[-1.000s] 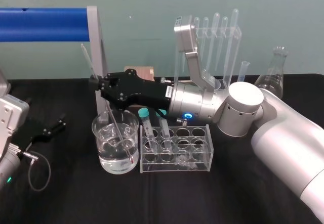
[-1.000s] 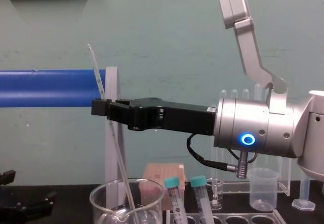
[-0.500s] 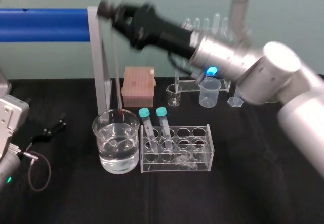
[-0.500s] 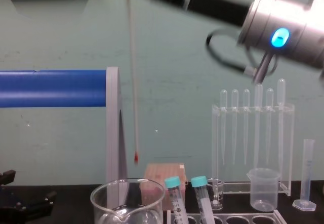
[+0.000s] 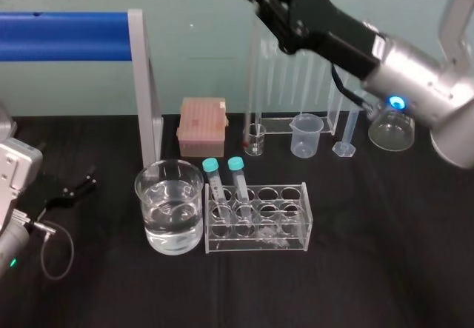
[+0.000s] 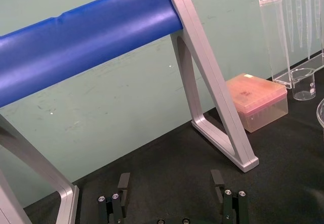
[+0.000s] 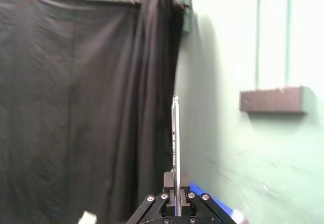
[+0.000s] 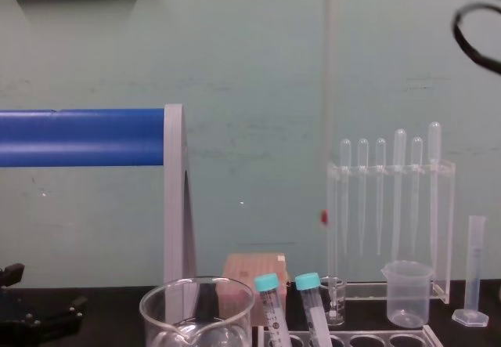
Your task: Hold the thermometer with one hand and immerse one end into the beaker, then reinsert it into the test tube rack.
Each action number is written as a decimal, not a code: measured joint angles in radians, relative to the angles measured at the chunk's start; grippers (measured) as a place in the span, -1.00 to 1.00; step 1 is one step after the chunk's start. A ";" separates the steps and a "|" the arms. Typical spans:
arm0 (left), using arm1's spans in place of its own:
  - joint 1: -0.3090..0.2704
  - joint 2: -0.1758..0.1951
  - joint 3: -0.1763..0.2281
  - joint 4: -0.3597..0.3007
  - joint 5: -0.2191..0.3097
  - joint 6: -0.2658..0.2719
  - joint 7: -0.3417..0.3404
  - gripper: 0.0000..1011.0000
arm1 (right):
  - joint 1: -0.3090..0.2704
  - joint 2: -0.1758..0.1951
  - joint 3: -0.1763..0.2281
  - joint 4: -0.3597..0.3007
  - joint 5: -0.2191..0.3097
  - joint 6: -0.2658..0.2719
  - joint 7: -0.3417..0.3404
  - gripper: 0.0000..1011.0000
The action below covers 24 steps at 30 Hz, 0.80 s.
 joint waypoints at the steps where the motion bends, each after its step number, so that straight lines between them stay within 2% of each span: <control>1: 0.000 0.000 0.000 0.000 0.000 0.000 0.000 0.99 | -0.023 0.016 0.003 -0.010 -0.003 -0.001 -0.012 -0.89; 2: 0.000 0.000 0.000 0.000 0.000 0.000 0.000 0.99 | -0.023 0.016 0.003 -0.010 -0.003 -0.001 -0.012 -0.89; 5: 0.000 0.000 0.000 0.000 0.000 0.000 0.000 0.99 | -0.078 0.046 0.006 -0.027 -0.012 -0.009 -0.031 -0.89; 11: 0.000 0.000 0.000 0.000 0.000 0.000 0.000 0.99 | -0.134 0.056 0.003 -0.025 -0.043 -0.044 -0.037 -0.89; 24: 0.000 0.000 0.000 0.000 0.000 0.000 0.000 0.99 | -0.155 0.033 -0.016 0.036 -0.102 -0.056 -0.039 -0.89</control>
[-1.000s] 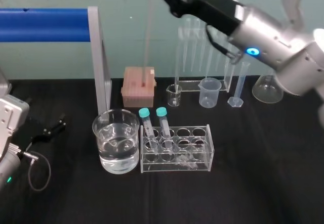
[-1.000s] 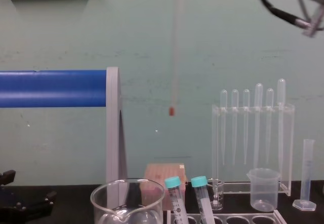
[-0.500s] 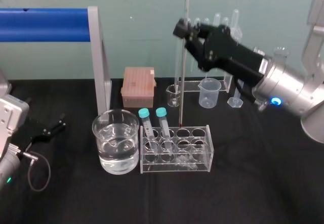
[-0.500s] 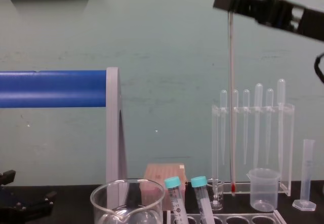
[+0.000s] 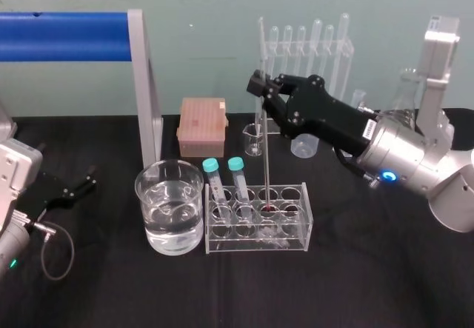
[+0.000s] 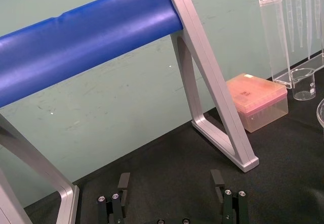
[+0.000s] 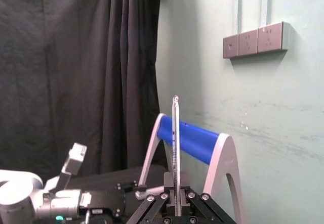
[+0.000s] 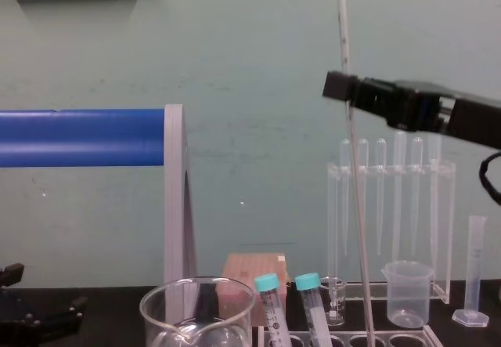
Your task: Hold the thermometer with one hand and immerse one end into the beaker, then reinsert it into the test tube rack.
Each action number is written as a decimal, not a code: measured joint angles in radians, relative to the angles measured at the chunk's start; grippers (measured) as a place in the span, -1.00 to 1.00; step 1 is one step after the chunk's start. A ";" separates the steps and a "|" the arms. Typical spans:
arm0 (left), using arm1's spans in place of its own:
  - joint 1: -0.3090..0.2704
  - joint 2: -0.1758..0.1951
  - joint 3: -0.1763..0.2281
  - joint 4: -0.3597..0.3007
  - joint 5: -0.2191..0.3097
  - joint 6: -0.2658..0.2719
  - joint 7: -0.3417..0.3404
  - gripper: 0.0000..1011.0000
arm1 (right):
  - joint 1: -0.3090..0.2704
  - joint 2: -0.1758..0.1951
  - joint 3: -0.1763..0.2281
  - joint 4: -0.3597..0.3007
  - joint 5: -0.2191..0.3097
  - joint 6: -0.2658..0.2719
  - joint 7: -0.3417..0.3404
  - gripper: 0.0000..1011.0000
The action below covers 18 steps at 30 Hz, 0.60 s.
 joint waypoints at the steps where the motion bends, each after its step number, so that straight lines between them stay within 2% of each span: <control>1: 0.000 0.000 0.000 0.000 0.000 0.000 0.000 0.99 | 0.001 -0.003 -0.004 0.011 -0.012 -0.005 0.002 -0.89; 7: 0.000 0.000 0.000 0.000 0.000 0.000 0.000 0.99 | 0.012 -0.018 -0.016 0.048 -0.050 -0.013 0.008 -0.89; 18: 0.000 0.000 0.000 0.000 0.000 0.000 0.000 0.99 | 0.028 -0.042 -0.045 0.117 -0.085 0.027 0.019 -0.89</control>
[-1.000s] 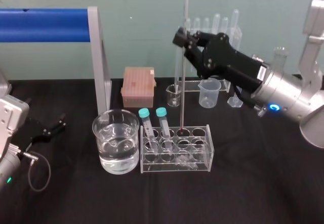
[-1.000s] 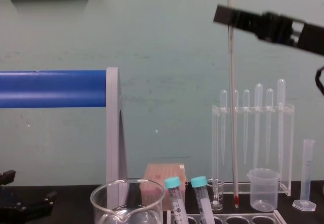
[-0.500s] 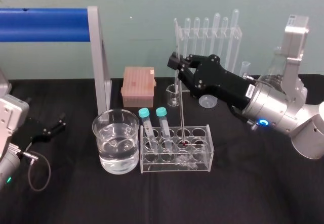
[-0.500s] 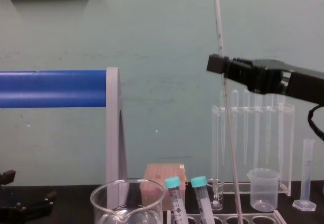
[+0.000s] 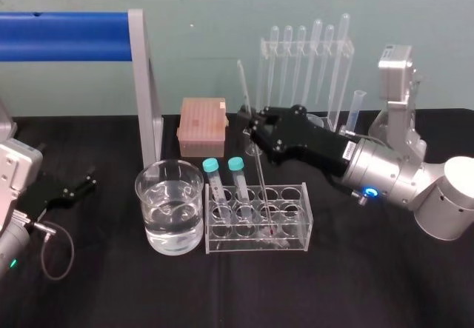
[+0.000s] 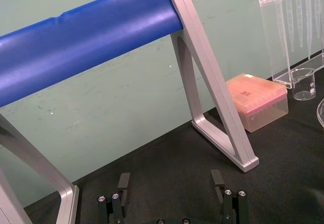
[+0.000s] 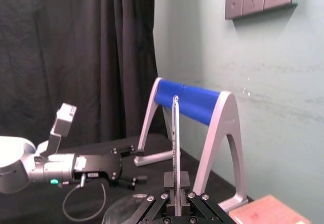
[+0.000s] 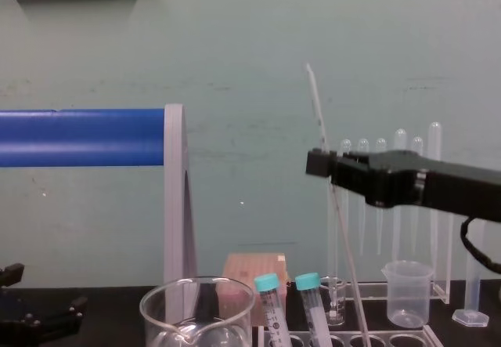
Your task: Hold the thermometer with one hand and immerse one end into the beaker, then reinsert it into the test tube rack.
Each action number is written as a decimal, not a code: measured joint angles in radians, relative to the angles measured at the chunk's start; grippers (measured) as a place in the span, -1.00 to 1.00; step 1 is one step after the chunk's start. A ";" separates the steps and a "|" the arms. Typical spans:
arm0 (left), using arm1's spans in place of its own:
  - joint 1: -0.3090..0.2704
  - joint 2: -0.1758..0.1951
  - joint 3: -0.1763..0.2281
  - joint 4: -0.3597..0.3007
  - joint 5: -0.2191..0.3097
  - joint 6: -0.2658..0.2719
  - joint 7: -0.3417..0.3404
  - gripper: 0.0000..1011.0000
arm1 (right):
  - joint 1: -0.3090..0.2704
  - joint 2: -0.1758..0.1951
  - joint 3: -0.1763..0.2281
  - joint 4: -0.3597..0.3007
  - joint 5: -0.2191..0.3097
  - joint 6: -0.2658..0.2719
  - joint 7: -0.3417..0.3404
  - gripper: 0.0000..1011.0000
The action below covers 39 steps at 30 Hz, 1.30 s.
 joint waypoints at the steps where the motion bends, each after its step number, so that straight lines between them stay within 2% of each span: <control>1: 0.000 0.000 0.000 0.000 0.000 0.000 0.000 0.99 | 0.001 -0.001 -0.002 0.005 -0.002 0.002 0.001 -0.89; 14: 0.000 0.000 0.000 0.000 0.000 0.000 0.000 0.99 | 0.023 -0.013 -0.024 0.040 -0.042 0.011 0.015 -0.89; 27: 0.000 0.000 0.000 0.000 0.000 0.000 0.000 0.99 | 0.021 -0.012 -0.022 0.038 -0.039 0.010 0.015 -0.88; 34: 0.000 0.000 0.000 0.000 0.000 0.000 0.000 0.99 | 0.020 -0.011 -0.021 0.037 -0.036 0.010 0.015 -0.48; 35: 0.000 0.000 0.000 0.000 0.000 0.000 0.000 0.99 | 0.020 -0.011 -0.021 0.036 -0.036 0.009 0.014 -0.36; 38: 0.000 0.000 0.000 0.000 0.000 0.000 0.000 0.99 | 0.020 -0.011 -0.020 0.036 -0.036 0.009 0.014 -0.24; 39: 0.000 0.000 0.000 0.000 0.000 0.000 0.000 0.99 | 0.020 -0.011 -0.020 0.036 -0.036 0.009 0.014 -0.13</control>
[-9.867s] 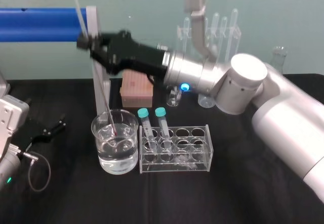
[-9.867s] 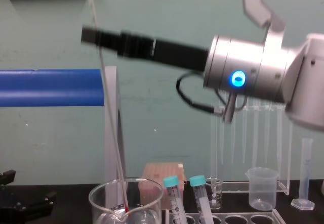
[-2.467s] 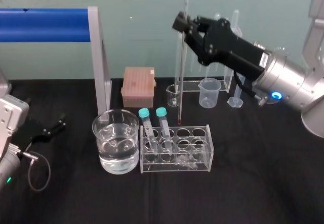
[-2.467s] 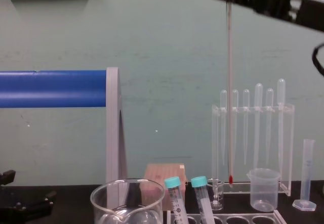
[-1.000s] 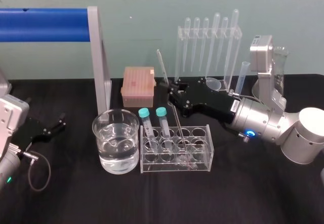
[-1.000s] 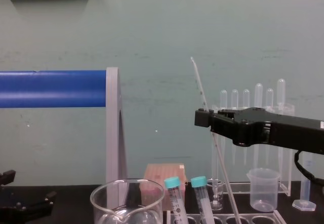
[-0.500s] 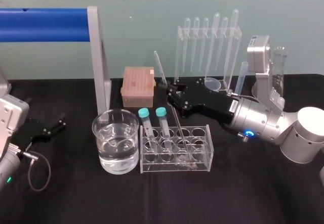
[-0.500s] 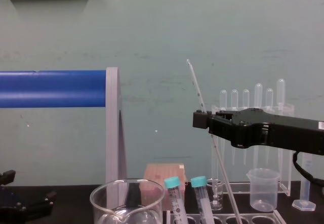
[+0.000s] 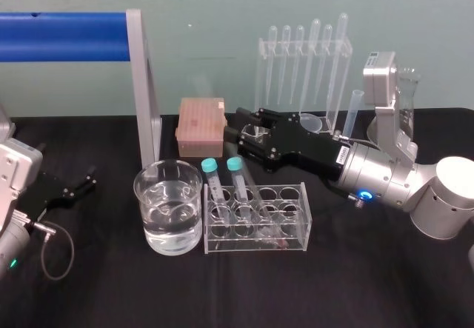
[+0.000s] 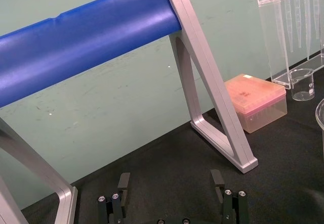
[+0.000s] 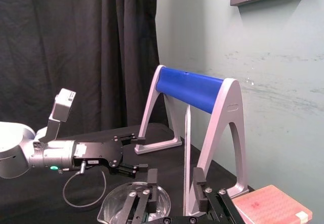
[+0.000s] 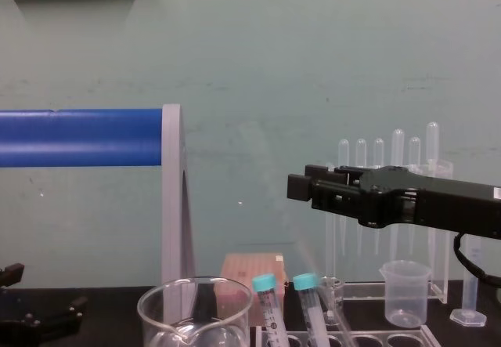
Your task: Hold the thermometer with one hand and immerse one end into the beaker, then reinsert it into the test tube rack.
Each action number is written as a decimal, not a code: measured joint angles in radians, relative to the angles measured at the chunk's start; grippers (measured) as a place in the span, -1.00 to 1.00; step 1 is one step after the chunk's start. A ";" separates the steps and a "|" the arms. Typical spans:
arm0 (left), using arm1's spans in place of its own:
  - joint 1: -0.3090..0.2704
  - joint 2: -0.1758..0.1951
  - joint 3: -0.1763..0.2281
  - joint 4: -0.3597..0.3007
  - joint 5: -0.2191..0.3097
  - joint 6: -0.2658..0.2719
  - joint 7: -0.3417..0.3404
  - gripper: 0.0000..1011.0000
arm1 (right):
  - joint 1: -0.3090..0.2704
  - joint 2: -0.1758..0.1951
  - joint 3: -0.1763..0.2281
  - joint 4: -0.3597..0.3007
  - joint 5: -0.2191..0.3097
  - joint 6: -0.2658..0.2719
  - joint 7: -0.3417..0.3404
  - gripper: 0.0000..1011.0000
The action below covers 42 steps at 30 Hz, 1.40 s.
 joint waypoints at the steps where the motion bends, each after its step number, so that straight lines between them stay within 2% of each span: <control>1: 0.000 0.000 0.000 0.000 0.000 0.000 0.000 0.99 | 0.000 0.000 0.000 0.000 0.000 0.000 0.000 -0.09; 12: 0.000 0.000 0.000 0.000 0.000 0.000 0.000 0.99 | -0.001 0.000 0.001 -0.001 0.001 0.000 0.000 0.61; 17: 0.000 0.000 0.000 0.000 0.000 0.000 0.000 0.99 | -0.001 0.000 0.001 -0.001 0.001 0.000 0.000 0.86; 19: 0.000 0.000 0.000 0.000 0.000 0.000 0.000 0.99 | -0.007 0.003 0.014 -0.006 0.011 0.001 -0.010 0.97; 22: 0.000 0.000 0.000 0.000 0.000 0.000 0.000 0.99 | -0.019 0.010 0.040 -0.019 0.026 0.001 -0.028 0.98; 25: 0.000 0.000 0.000 0.000 0.000 0.000 0.000 0.99 | -0.050 0.032 0.096 -0.044 0.037 0.007 -0.100 0.98; 28: 0.000 0.000 0.000 0.000 0.000 0.000 0.000 0.99 | -0.077 0.046 0.132 -0.051 0.015 0.025 -0.191 0.98; 29: 0.000 0.000 0.000 0.000 0.000 0.000 0.000 0.99 | -0.095 0.052 0.146 -0.052 -0.012 0.044 -0.261 0.98; 30: 0.000 0.000 0.000 0.000 0.000 0.000 0.000 0.99 | -0.101 0.054 0.150 -0.052 -0.025 0.052 -0.287 0.98; 31: 0.000 0.000 0.000 0.000 0.000 0.000 0.000 0.99 | -0.115 0.056 0.156 -0.047 -0.056 0.072 -0.345 0.98; 34: 0.000 0.000 0.000 0.000 0.000 0.000 0.000 0.99 | -0.131 0.057 0.154 -0.026 -0.110 0.099 -0.415 0.98; 42: 0.000 0.000 0.000 0.000 0.000 0.000 0.000 0.99 | -0.139 0.039 0.139 0.016 -0.182 0.121 -0.461 0.98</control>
